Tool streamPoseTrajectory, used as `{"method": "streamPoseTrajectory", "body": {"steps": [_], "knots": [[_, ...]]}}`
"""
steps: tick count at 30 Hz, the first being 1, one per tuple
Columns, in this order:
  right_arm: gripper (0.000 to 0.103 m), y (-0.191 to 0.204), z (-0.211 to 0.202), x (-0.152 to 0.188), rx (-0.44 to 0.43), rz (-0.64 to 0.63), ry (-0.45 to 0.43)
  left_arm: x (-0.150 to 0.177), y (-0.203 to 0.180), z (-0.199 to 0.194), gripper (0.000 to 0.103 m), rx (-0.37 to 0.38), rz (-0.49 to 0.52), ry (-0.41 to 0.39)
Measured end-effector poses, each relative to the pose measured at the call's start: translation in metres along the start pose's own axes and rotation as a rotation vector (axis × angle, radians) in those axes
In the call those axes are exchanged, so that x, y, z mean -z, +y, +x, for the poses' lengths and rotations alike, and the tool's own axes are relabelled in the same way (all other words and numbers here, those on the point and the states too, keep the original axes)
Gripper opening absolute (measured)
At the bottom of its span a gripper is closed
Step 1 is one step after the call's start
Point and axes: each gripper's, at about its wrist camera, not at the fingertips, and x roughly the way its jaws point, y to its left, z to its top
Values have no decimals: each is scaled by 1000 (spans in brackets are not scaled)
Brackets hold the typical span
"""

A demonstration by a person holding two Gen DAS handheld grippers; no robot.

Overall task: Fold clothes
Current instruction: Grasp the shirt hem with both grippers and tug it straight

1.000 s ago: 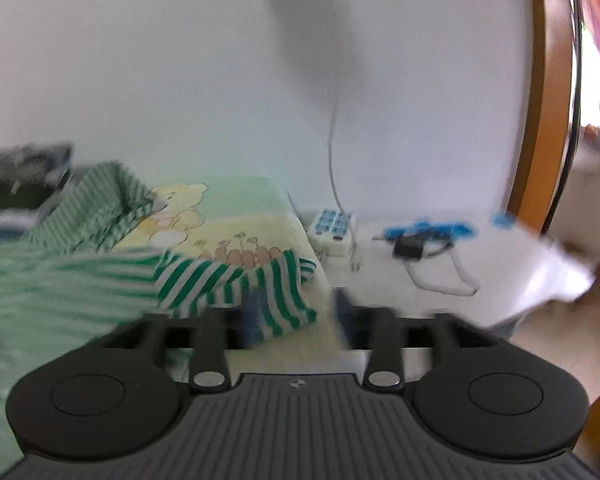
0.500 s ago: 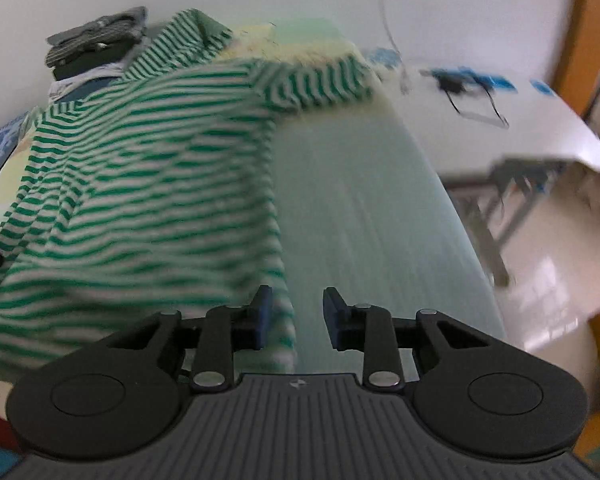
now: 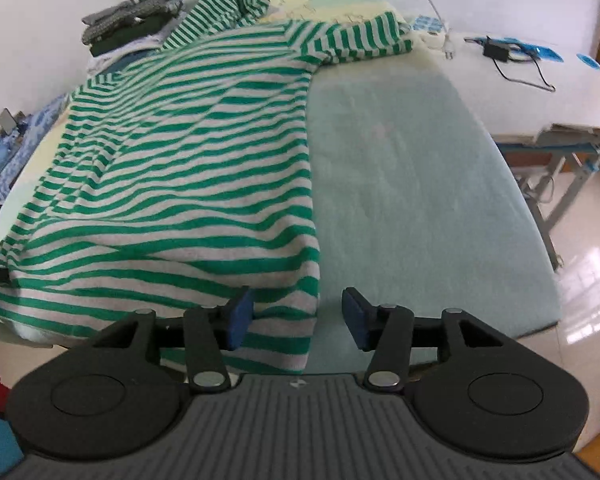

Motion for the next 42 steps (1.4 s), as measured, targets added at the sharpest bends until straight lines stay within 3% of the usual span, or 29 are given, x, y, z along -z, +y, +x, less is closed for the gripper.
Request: {"method": "streamPoseTrajectory", "body": {"steps": [2, 4, 6, 8, 10, 11, 12, 18, 21, 25, 30, 34, 35, 36, 38, 40, 42], "knots": [[47, 2, 1, 0, -13, -23, -11, 5, -4, 1, 99, -4, -25, -4], [29, 6, 3, 2, -19, -61, -23, 6, -7, -2, 91, 5, -36, -13], [25, 9, 4, 3, -17, -98, -33, 6, -9, -6, 74, 27, -43, -20], [17, 9, 4, 3, -20, -110, -37, 7, -12, -9, 65, 27, -38, -29], [10, 1, 3, -1, -59, -63, -27, 8, -12, -13, 46, 40, -54, -28], [8, -3, 1, -3, -87, -33, -21, 8, -10, -16, 22, 54, -66, -26], [8, -8, 0, -5, -118, -2, -15, 8, -9, -18, 8, 73, -78, -21], [7, -25, -31, -17, -364, 82, -17, 13, -10, -64, 6, 188, -71, -54], [7, -30, -45, -19, -404, 57, 5, 19, -17, -89, 6, 190, -18, -65], [7, -34, -45, -16, -366, -12, 91, 33, -11, -91, 5, 148, 2, -12], [7, -27, -24, -8, -315, -67, 188, 57, 18, -48, 1, 111, -98, 146], [9, -25, -7, -5, -257, -67, 230, 51, 13, -55, 4, 79, -55, 80], [11, -24, -8, -6, -251, -75, 230, 48, 11, -58, 14, 73, -40, 57], [14, -23, -8, -7, -246, -83, 230, 46, 9, -61, 40, 67, -26, 34], [27, -21, -9, -8, -234, -99, 229, 40, 6, -67, 58, 54, 4, -12], [28, -19, -10, -10, -223, -114, 228, 32, 4, -69, 58, 40, 42, -47], [28, -25, -15, -14, -223, -113, 203, 23, 3, -65, 65, 35, 64, -49]]}}
